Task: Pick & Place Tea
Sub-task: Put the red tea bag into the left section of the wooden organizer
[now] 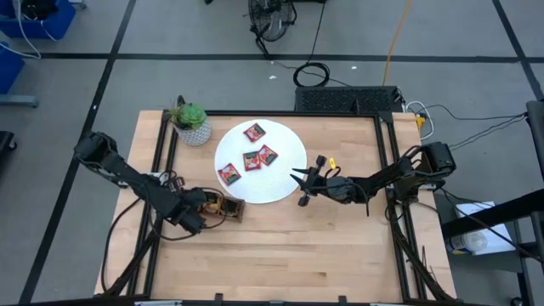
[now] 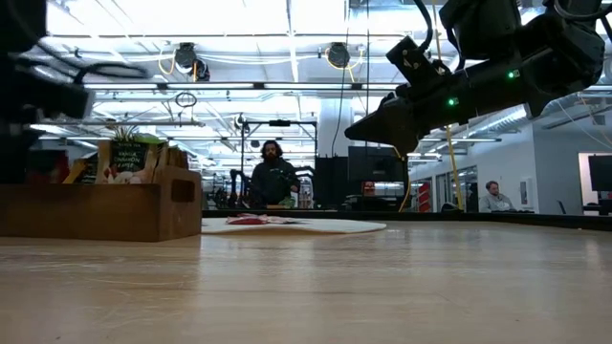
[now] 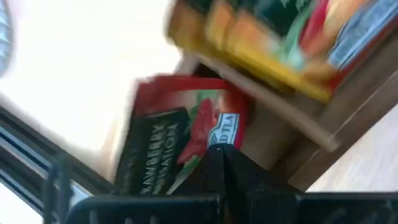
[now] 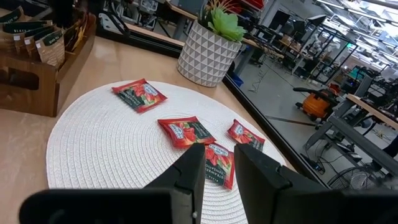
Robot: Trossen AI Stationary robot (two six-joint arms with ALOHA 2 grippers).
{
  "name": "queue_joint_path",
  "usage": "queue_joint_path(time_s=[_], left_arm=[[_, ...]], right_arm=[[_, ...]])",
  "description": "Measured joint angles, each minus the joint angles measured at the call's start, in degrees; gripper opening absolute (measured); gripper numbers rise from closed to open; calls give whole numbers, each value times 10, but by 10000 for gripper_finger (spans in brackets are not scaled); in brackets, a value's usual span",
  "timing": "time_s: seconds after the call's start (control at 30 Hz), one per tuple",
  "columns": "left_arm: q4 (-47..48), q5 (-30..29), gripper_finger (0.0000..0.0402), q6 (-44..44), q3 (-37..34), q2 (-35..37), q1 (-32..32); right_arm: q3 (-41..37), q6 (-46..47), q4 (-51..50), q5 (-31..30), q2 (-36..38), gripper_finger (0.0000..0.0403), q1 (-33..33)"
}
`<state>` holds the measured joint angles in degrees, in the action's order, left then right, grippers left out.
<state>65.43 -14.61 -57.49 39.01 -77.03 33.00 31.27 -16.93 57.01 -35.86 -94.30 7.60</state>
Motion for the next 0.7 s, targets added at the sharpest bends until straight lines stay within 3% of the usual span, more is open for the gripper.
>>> queue_joint_path(time_s=[0.17,0.4,0.7], left_arm=[[54,-5,1,-10,12,0,-4],[60,-12,3,-16,12,0,-4],[-11,-22,14,-7,-1,0,-4]], right_arm=[[0,0,0,0,0,73,0],[0,0,-2,0,0,73,0],[0,0,-3,0,0,73,0]])
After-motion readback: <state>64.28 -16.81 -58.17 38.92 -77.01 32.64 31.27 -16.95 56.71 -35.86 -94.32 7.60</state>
